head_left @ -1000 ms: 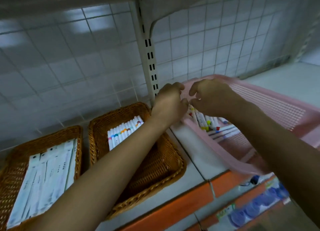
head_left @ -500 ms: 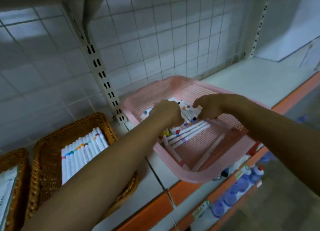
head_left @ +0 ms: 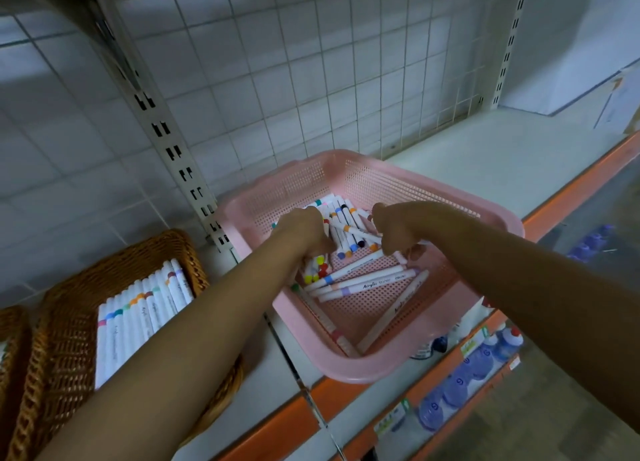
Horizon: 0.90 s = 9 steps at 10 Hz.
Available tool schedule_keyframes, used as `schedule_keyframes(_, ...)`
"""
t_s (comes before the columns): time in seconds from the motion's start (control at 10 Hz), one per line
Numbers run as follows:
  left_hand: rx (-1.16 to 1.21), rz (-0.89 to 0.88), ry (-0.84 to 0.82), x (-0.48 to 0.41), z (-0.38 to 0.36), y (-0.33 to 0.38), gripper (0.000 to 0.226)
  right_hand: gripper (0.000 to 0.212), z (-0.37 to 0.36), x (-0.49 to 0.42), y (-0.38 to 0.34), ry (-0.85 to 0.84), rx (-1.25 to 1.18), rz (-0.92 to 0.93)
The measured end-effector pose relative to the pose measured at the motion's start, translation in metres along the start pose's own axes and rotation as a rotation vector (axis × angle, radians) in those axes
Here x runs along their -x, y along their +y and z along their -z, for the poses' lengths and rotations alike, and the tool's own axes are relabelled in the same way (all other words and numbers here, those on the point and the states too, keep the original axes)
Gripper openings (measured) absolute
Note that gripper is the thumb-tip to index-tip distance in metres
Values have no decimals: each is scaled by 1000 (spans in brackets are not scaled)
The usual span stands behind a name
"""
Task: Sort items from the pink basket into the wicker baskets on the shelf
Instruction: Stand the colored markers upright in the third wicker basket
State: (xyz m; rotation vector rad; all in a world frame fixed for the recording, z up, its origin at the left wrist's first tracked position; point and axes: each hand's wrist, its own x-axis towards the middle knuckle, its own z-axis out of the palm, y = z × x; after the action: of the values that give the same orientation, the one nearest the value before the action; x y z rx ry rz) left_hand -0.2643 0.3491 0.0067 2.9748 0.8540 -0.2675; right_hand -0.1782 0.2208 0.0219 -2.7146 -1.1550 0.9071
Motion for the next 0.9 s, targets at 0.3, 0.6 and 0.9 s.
schedule_keyframes(0.3,331,3,190,2,14,-2,48,86,15,26,-13,103,-213,125)
schedule_keyframes(0.6,1665,121,43,47,43,-7,32,26,9,67,-75,429,-153,406)
schedule_keyframes(0.9,1917,241,201,86,43,-68,40,26,-10,72,-134,585,-479,499)
